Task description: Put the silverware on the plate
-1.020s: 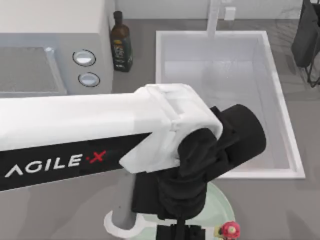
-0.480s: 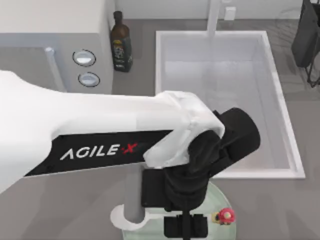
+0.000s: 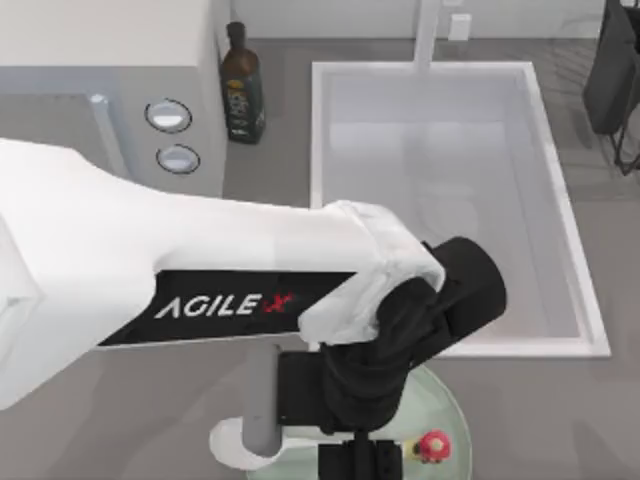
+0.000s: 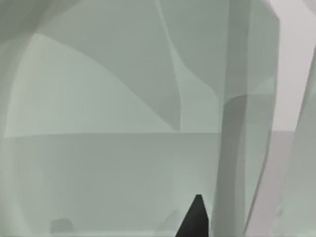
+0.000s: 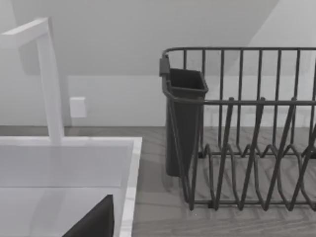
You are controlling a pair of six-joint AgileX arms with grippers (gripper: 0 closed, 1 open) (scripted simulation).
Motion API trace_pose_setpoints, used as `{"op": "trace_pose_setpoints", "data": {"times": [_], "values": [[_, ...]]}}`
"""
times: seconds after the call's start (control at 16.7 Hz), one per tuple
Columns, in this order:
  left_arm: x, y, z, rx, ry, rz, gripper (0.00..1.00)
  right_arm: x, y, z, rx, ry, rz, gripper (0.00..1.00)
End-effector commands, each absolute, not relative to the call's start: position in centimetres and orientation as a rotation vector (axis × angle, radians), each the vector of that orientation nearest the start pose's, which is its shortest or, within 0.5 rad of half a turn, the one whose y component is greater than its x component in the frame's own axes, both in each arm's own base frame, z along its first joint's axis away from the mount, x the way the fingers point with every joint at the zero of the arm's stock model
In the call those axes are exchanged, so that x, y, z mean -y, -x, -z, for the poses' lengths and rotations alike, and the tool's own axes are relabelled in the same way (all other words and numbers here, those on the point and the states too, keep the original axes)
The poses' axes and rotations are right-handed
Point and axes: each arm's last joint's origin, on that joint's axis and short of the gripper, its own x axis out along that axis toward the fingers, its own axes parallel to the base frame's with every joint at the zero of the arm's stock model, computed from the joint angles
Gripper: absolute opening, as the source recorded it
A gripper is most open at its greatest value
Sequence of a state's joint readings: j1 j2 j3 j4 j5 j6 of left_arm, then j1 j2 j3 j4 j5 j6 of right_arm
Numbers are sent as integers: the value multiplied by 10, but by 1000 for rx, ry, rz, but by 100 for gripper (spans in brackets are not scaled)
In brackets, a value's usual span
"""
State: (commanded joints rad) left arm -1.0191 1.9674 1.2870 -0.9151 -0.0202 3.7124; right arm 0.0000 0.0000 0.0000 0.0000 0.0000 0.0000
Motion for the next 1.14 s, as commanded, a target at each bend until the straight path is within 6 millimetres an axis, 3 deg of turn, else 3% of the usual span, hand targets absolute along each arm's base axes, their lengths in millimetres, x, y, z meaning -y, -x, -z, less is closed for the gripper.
{"op": "trace_pose_setpoints", "data": {"times": [0.78, 1.14], "values": [[299, -188, -137, -1188, 1178, -1211, 98, 1, -106, -160, 0, 0, 0, 100], [299, -188, -137, -1188, 1178, -1211, 100, 1, -106, -160, 0, 0, 0, 100]]}}
